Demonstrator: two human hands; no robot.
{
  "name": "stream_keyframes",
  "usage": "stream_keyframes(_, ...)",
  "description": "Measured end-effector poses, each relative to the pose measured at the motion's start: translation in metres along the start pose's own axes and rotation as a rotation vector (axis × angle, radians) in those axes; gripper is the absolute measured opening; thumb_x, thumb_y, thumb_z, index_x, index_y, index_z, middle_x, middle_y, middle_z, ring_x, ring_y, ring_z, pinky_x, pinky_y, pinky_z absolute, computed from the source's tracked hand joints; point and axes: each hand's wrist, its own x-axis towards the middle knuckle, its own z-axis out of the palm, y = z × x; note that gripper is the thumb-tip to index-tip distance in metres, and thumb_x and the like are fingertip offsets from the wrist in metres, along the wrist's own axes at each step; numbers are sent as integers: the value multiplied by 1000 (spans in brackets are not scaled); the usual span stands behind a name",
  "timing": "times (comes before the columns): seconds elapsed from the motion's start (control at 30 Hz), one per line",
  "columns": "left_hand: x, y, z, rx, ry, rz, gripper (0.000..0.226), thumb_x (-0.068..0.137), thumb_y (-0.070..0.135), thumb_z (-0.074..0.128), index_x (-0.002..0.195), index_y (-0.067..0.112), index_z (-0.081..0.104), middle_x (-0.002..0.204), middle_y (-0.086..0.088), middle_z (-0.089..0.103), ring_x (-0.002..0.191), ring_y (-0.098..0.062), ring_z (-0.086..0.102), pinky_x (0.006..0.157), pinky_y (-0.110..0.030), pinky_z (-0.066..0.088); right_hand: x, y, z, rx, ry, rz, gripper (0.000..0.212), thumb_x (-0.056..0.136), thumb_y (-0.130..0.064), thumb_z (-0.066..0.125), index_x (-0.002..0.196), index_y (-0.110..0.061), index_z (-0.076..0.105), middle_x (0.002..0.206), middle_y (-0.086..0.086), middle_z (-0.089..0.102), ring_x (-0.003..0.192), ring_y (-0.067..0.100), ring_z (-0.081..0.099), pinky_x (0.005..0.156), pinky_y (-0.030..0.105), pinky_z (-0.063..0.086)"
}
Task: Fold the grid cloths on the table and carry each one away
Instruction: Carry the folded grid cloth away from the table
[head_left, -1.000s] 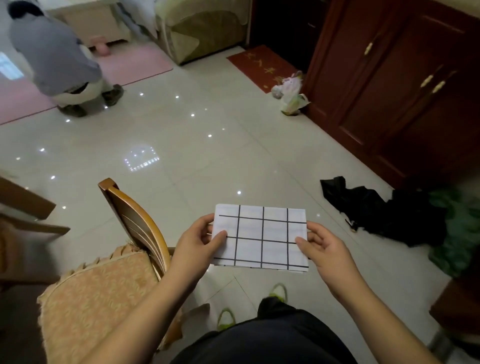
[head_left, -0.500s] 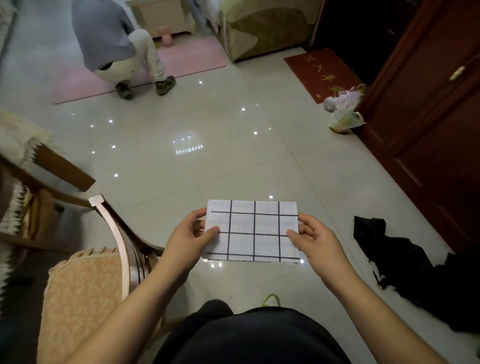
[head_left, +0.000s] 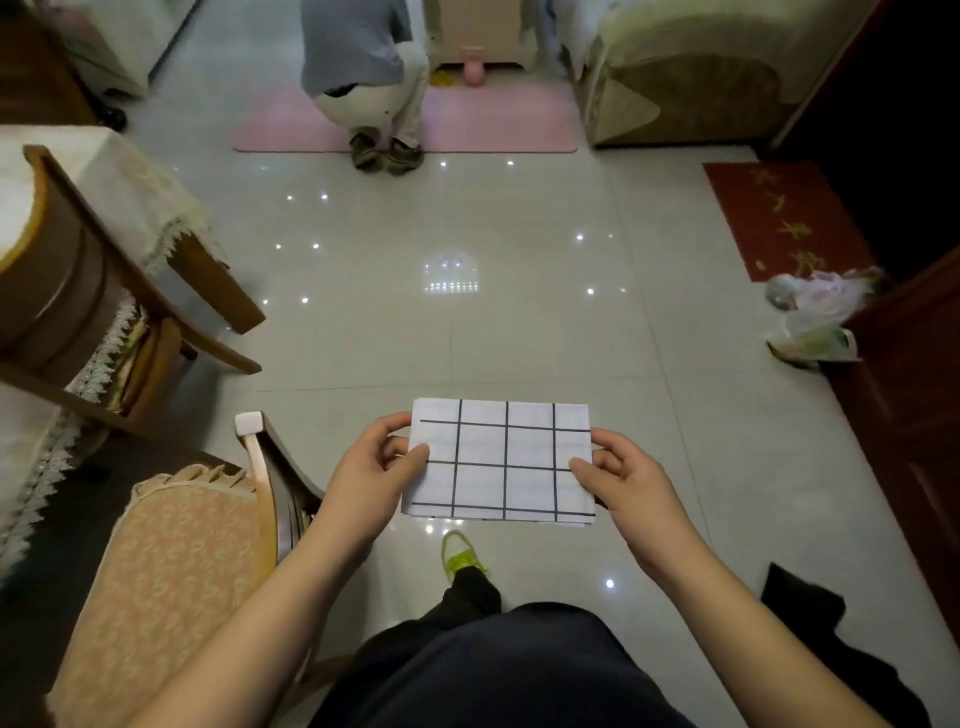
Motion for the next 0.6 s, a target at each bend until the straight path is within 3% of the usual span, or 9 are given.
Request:
stream_keyframes(0.1,34,11,-16,-45,29,-13,31,95,14,59,122,30,57,98,-17,71,94,-30,70,89,-52,55,46,-23,15,-20,-41,15,32,92,-14,64,123,-24,61,89,4,70,86,16,69,83,32,53)
stream_keyframes(0.2,64,26,-30,-76,83,-14,30,95,11,59,121,26,58,95,-21,69,92,-33,69,82,-40,58,84,-47,32,-33,-76,13,30,92,-12,63,120,-23,61,82,1,68,80,13,69,77,27,51)
stream_keyframes(0.27,83,34,-40,-65,102,-6,30,94,13,60,122,26,57,88,-15,71,88,-31,70,76,-34,58,107,-62,41,-42,-94,5,29,92,-12,63,119,-23,62,84,6,68,80,13,69,77,27,51)
stream_keyframes(0.43,125,47,-54,-72,164,3,33,93,13,63,124,23,57,70,4,66,78,-23,67,84,-45,54,158,-90,54,-65,-136,-12,27,92,-11,63,115,-25,62,79,-1,68,78,12,69,76,28,50)
stream_keyframes(0.6,170,68,-44,-133,200,-33,32,93,13,63,123,23,57,85,-10,71,87,-31,70,82,-42,56,215,-110,47,-73,-167,-6,28,93,-9,62,115,-26,61,80,-1,70,81,13,71,78,27,51)
